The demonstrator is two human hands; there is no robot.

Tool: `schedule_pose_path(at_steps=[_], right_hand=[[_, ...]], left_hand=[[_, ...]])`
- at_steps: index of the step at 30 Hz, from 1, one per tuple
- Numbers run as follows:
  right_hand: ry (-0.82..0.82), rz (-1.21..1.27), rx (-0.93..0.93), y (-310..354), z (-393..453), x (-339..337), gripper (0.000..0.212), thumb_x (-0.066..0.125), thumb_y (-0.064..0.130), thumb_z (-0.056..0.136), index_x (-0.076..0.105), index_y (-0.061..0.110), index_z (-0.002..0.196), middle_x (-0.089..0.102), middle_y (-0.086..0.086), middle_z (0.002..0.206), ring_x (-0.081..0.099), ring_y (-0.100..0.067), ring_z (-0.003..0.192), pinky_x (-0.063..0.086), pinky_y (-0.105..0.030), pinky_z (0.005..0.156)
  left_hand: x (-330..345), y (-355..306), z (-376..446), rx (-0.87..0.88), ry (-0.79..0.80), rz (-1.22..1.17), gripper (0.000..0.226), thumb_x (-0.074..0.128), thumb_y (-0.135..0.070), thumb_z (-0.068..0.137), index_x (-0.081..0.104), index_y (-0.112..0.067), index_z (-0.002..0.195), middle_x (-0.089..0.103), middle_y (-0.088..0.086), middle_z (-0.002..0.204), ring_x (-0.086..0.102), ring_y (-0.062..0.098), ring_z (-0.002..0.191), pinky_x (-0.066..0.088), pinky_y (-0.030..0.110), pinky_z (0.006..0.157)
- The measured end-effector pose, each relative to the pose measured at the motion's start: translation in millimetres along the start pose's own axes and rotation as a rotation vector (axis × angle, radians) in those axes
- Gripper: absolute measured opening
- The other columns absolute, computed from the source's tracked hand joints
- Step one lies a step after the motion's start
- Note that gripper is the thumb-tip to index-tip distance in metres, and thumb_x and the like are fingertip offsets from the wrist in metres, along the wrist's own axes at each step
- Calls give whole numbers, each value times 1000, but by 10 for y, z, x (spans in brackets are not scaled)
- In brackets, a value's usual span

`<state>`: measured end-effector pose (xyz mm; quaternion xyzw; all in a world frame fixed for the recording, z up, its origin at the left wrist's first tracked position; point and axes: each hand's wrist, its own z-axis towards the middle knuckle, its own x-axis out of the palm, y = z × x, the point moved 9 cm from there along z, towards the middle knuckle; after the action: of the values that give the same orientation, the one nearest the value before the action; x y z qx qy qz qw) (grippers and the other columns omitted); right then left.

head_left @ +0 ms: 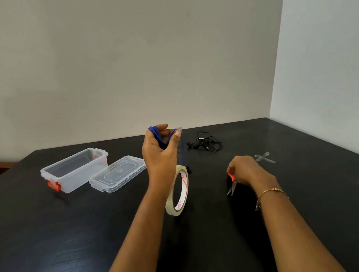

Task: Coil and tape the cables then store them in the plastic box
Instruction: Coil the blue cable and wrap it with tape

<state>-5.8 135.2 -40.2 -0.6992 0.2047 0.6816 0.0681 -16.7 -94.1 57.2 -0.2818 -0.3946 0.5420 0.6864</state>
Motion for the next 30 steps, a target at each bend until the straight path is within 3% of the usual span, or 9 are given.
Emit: schedule_pose_path(at_steps=[2, 4, 13, 19, 21, 23, 25, 27, 30], right_hand=[[13, -11, -19, -8, -25, 37, 36, 50, 4, 89, 62, 25, 115, 51, -12, 126, 47, -29, 114, 44, -34, 96], [29, -31, -43, 19, -55, 55, 42, 49, 2, 89, 58, 25, 123, 49, -11, 133, 42, -29, 125, 41, -37, 103], [-91, 71, -56, 222, -145, -79, 26, 69, 25, 81, 65, 11, 103, 60, -11, 114, 60, -26, 101, 49, -33, 87], [0, -4, -78, 234, -127, -16, 32, 58, 10, 87, 61, 16, 118, 56, -10, 125, 50, -25, 116, 47, -34, 95], [-4, -5, -60, 209, -106, -2, 28, 60, 10, 85, 63, 15, 113, 59, -9, 120, 53, -24, 112, 48, -33, 92], [5, -22, -41, 182, -78, 53, 9, 59, 17, 87, 65, 13, 92, 61, -10, 108, 54, -26, 103, 47, -32, 86], [-7, -35, -39, 173, -50, 84, 25, 52, 26, 92, 46, 19, 68, 59, -11, 100, 51, -30, 99, 38, -34, 82], [-19, -24, -24, 131, -21, 93, 33, 45, 31, 95, 36, 22, 65, 56, -11, 98, 50, -31, 101, 33, -38, 83], [-46, 44, 27, 48, -26, 34, 19, 35, 26, 98, 49, 14, 96, 56, -15, 113, 48, -34, 111, 34, -41, 93]], left_hand=[[-13, -6, 1, 1, -6, -15, 25, 64, -10, 82, 51, -19, 102, 60, -5, 86, 61, 5, 81, 51, 10, 78], [-11, -20, 0, 10, -7, -24, 25, 64, -9, 82, 52, -17, 103, 60, -5, 85, 61, 5, 80, 51, 10, 77], [-23, -46, -2, 34, -19, -23, 26, 64, -7, 82, 52, -14, 104, 60, -5, 85, 61, 5, 79, 51, 11, 78], [-48, -42, 5, 33, -32, -17, 26, 64, -8, 82, 52, -14, 104, 60, -5, 85, 61, 6, 79, 51, 11, 79], [-54, -49, 9, 39, -36, -17, 26, 64, -7, 82, 52, -14, 103, 60, -5, 85, 61, 2, 77, 50, 10, 77], [-52, -54, 10, 47, -33, -19, 25, 64, -7, 82, 52, -14, 103, 60, -6, 84, 62, -5, 74, 49, 8, 75], [-51, -54, 11, 54, -30, -20, 25, 64, -6, 82, 52, -14, 103, 60, -6, 84, 61, -9, 72, 49, 8, 74], [-57, -53, 16, 58, -32, -13, 26, 64, -6, 82, 52, -13, 103, 60, -6, 84, 61, -9, 72, 49, 7, 74], [-67, -55, 20, 60, -39, -8, 26, 64, -6, 82, 51, -13, 104, 60, -7, 84, 62, -8, 73, 49, 6, 73]])
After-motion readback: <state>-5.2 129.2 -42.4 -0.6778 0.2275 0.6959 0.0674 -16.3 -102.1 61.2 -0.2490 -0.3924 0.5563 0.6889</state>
